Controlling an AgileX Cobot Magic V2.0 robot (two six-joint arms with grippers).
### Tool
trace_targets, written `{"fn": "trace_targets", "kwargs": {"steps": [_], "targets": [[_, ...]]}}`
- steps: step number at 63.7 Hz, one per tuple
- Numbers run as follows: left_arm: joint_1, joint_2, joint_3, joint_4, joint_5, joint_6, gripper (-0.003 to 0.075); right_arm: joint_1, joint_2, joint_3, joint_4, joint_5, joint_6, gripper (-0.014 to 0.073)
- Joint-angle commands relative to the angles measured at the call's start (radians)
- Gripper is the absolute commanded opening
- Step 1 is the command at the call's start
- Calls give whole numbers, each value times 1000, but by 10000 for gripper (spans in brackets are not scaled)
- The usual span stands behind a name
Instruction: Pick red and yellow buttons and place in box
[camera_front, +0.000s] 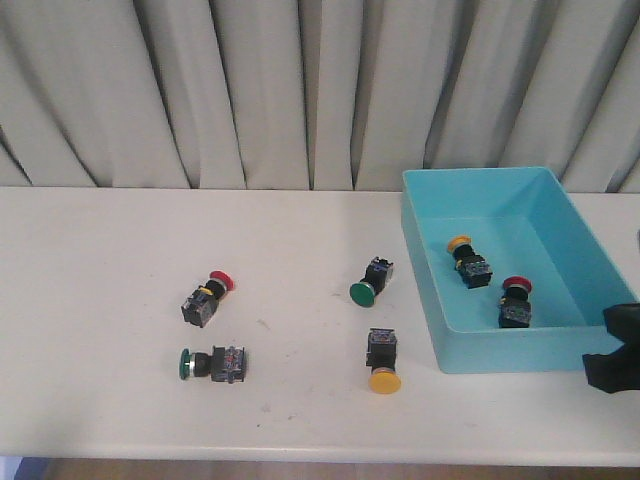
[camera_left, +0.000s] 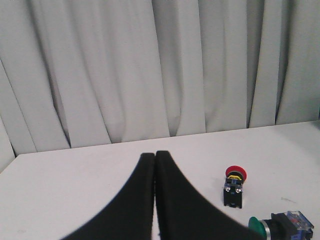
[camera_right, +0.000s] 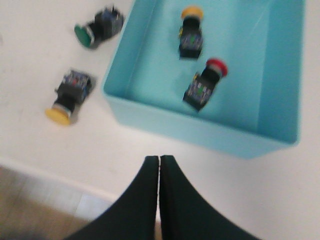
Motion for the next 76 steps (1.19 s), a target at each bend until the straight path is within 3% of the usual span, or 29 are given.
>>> {"fn": "trace_targets", "kwargs": {"steps": [1, 16, 35, 76], "targets": [[-1, -14, 48, 0, -81, -9, -7, -32, -121, 64, 9, -249, -17, -4], [-1, -14, 48, 0, -81, -9, -7, -115, -521, 410, 22, -587, -17, -3], [-1, -14, 48, 0, -81, -9, -7, -115, -829, 709, 26, -715, 21, -3], [-1, -14, 48, 0, -81, -9, -7, -110, -865, 743, 23, -730, 17, -3]]}}
